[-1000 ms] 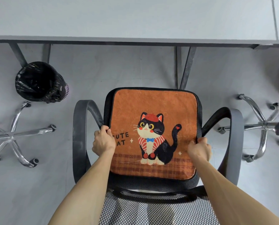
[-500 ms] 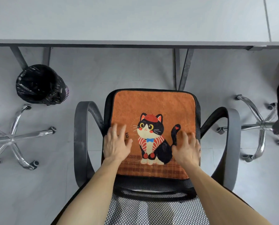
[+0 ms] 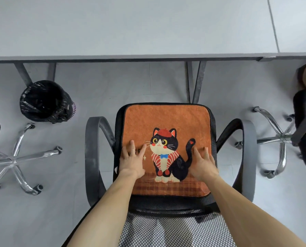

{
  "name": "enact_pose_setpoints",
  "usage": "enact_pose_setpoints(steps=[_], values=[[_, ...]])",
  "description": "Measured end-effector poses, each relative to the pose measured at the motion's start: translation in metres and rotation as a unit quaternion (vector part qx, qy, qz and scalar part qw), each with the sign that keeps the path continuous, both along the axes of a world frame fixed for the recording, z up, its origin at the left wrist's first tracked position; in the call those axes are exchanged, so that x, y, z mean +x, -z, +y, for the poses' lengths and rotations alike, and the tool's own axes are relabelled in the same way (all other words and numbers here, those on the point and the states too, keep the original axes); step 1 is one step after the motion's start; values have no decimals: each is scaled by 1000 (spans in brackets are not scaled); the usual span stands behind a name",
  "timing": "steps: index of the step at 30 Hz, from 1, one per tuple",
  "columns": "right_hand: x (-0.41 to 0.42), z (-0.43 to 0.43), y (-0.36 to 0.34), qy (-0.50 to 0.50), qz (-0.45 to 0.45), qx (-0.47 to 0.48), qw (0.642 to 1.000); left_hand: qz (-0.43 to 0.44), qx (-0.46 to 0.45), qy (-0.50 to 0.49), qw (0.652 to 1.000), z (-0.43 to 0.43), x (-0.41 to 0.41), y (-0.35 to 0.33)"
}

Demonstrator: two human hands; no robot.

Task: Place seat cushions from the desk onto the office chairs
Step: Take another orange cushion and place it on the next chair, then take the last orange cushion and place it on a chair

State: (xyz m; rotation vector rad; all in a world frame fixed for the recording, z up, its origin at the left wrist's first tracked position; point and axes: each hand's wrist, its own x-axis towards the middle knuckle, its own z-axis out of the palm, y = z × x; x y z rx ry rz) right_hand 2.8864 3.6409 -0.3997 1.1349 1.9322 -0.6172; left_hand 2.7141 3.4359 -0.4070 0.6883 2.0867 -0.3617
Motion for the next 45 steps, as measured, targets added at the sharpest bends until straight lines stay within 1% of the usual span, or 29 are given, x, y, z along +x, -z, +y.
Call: enact_pose_setpoints(steps=[3, 5, 7, 9, 11, 13, 14, 17, 21, 22, 24, 26, 29, 30, 31, 36, 38, 40, 45], values=[[-11, 6, -39, -60, -32, -54, 996, -34, -3, 9, 999, 10, -10, -44], [-22, 0, -87, -97, -45, -69, 992, -63, 7, 10, 998, 10, -15, -91], [-37, -8, -133, -125, -26, -68, 990, -58, 46, -3, 997, 8, -20, -131], [-48, -24, -193, -127, 13, -53, 990, -36, 108, -19, 993, 0, -23, -184], [-52, -43, -248, -101, 100, -30, 989, -23, 163, -29, 986, -15, -23, -238], [-54, -63, -296, -90, 186, -10, 978, -9, 208, -43, 977, -33, -23, -283], [-53, -73, -316, -95, 214, -2, 972, -2, 230, -53, 972, -43, -23, -302], [-52, -108, -369, -134, 278, 17, 951, 22, 278, -91, 956, -84, -18, -351], [-52, -157, -423, -197, 364, 39, 910, 109, 318, -135, 932, -151, -7, -403], [-51, -173, -434, -224, 389, 42, 893, 136, 323, -154, 924, -175, -2, -417], [-52, -201, -453, -259, 429, 44, 864, 178, 324, -175, 913, -216, 4, -437], [-57, -239, -472, -301, 467, 21, 831, 234, 321, -209, 894, -270, 11, -461], [-69, -287, -489, -342, 506, 5, 792, 304, 301, -229, 875, -339, 15, -493], [-74, -312, -498, -359, 518, 1, 776, 327, 292, -241, 866, -371, 18, -505], [-78, -324, -502, -366, 524, -2, 769, 344, 288, -244, 860, -387, 16, -512], [-123, -423, -534, -427, 561, -31, 708, 426, 261, -317, 806, -509, 15, -555], [-149, -474, -547, -456, 564, -32, 688, 457, 253, -342, 781, -570, 16, -567], [-172, -506, -558, -466, 562, -22, 683, 476, 239, -354, 768, -608, 14, -575], [-242, -647, -584, -500, 581, -2, 642, 530, 203, -384, 728, -745, -15, -593]])
